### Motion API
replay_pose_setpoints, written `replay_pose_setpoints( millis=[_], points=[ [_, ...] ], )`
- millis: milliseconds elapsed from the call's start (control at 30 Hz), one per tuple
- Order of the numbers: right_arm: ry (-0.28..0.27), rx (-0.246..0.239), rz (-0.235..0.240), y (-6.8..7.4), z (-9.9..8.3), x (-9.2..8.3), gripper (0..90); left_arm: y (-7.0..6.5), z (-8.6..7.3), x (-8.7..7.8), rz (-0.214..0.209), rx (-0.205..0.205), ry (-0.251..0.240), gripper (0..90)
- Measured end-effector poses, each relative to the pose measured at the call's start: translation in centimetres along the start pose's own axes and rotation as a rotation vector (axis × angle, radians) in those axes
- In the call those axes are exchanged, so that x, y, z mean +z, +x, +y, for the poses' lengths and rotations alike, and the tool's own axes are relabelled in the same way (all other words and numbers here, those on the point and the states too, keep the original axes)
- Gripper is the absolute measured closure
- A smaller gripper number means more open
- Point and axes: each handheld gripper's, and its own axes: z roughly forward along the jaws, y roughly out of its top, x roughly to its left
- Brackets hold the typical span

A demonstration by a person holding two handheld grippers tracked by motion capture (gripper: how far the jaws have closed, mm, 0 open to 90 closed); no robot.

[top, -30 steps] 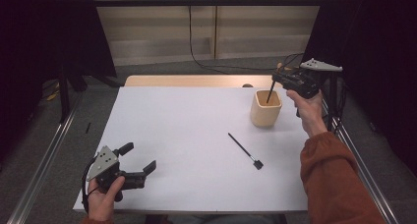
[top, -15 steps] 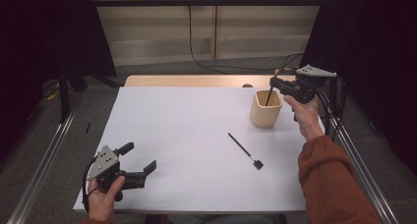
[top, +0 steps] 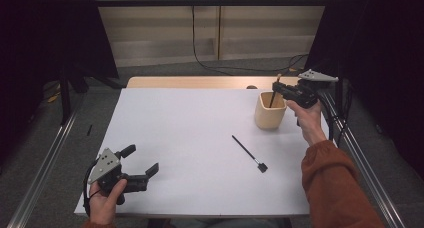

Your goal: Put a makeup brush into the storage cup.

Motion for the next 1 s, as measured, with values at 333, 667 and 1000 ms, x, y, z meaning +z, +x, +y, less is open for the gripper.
replay_pose_setpoints(
  millis=[333, 667, 1000],
  points=[
    [0.018, 0.001, 0.002, 0.1, -0.7, 0.4, 84.4, 0.0, 0.0, 0.0, -0.001, -0.001, 0.001, 1.1],
    [0.025, 0.010, 0.004, -0.1, -1.0, 0.3, 81.2, 0.1, 0.0, 0.0, 0.000, -0.001, 0.001, 1.1],
    [0.017, 0.021, -0.009, -0.1, -1.4, 0.3, 54.5, 0.1, -0.1, 0.0, -0.001, 0.003, 0.003, 1.1]
  ],
)
